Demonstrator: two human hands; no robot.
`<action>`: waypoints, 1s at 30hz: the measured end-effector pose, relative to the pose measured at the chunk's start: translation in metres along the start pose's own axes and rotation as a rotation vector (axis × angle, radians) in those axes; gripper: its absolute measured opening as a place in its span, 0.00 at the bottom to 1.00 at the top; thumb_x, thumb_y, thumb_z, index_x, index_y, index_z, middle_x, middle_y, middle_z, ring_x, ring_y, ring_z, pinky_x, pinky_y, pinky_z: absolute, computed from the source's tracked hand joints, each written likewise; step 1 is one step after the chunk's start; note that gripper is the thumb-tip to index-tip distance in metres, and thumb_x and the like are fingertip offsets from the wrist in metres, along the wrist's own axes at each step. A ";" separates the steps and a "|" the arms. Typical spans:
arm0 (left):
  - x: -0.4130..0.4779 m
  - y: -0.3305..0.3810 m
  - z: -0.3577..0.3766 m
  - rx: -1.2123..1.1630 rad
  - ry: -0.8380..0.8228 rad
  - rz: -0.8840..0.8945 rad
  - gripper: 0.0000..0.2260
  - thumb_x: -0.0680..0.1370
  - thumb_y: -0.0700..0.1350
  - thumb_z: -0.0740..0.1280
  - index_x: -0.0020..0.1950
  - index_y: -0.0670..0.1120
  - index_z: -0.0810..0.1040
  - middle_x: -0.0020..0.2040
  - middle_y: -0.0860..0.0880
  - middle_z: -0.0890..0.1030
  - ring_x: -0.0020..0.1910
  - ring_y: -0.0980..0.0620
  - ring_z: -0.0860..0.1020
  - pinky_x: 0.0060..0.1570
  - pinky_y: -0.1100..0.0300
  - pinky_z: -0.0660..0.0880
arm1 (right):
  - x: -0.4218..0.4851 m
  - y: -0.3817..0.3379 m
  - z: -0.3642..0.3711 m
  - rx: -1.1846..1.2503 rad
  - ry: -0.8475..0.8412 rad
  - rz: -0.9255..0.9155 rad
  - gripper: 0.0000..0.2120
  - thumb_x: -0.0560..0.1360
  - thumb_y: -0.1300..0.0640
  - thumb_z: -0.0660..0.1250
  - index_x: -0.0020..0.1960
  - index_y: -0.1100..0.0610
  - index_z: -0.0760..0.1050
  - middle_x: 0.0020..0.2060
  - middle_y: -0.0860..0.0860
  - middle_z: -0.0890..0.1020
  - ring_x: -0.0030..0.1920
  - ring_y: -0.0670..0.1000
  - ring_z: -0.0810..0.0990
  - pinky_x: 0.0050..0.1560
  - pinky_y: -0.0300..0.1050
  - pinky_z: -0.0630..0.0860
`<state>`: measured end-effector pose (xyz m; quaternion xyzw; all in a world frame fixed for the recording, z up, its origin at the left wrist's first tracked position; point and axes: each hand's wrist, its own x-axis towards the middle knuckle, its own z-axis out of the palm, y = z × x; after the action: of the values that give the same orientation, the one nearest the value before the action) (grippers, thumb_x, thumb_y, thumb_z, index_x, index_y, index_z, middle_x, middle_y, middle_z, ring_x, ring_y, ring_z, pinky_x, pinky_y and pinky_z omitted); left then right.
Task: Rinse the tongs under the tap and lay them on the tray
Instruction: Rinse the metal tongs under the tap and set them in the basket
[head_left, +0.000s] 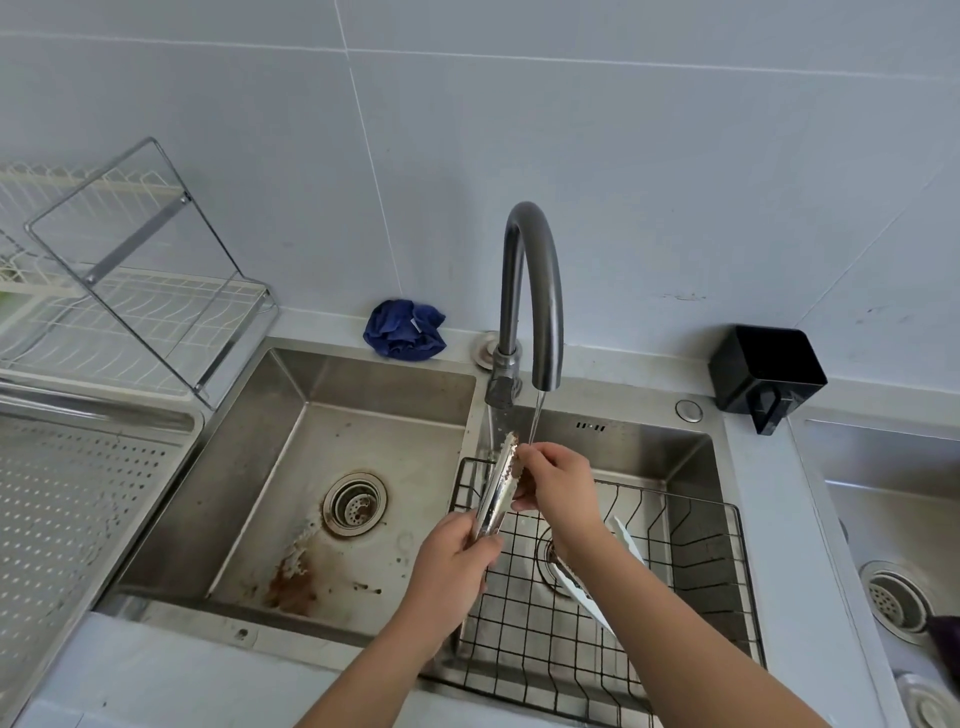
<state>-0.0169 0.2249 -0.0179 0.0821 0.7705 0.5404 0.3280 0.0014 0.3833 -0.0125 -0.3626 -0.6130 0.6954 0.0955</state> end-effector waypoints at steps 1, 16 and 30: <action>0.000 0.000 0.000 -0.007 -0.001 -0.003 0.05 0.79 0.40 0.67 0.48 0.38 0.79 0.43 0.43 0.77 0.35 0.53 0.75 0.33 0.62 0.76 | 0.000 0.000 0.000 -0.003 -0.025 0.003 0.11 0.81 0.62 0.64 0.43 0.61 0.82 0.33 0.52 0.84 0.33 0.50 0.82 0.35 0.44 0.82; 0.003 0.005 -0.004 -0.040 -0.051 -0.069 0.05 0.79 0.42 0.67 0.45 0.43 0.81 0.37 0.46 0.79 0.30 0.56 0.76 0.29 0.64 0.73 | 0.005 0.008 -0.008 0.038 0.003 0.038 0.10 0.82 0.61 0.64 0.48 0.61 0.83 0.35 0.55 0.87 0.34 0.53 0.85 0.34 0.46 0.83; 0.019 0.012 -0.005 -0.151 -0.003 -0.073 0.08 0.78 0.42 0.67 0.49 0.53 0.84 0.41 0.44 0.84 0.37 0.50 0.82 0.30 0.55 0.75 | 0.008 0.008 -0.011 0.105 -0.123 0.057 0.07 0.81 0.64 0.66 0.58 0.61 0.79 0.44 0.56 0.89 0.41 0.53 0.88 0.38 0.45 0.84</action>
<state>-0.0372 0.2344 -0.0140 0.0297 0.7295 0.5845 0.3541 0.0050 0.3945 -0.0230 -0.3311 -0.5699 0.7499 0.0570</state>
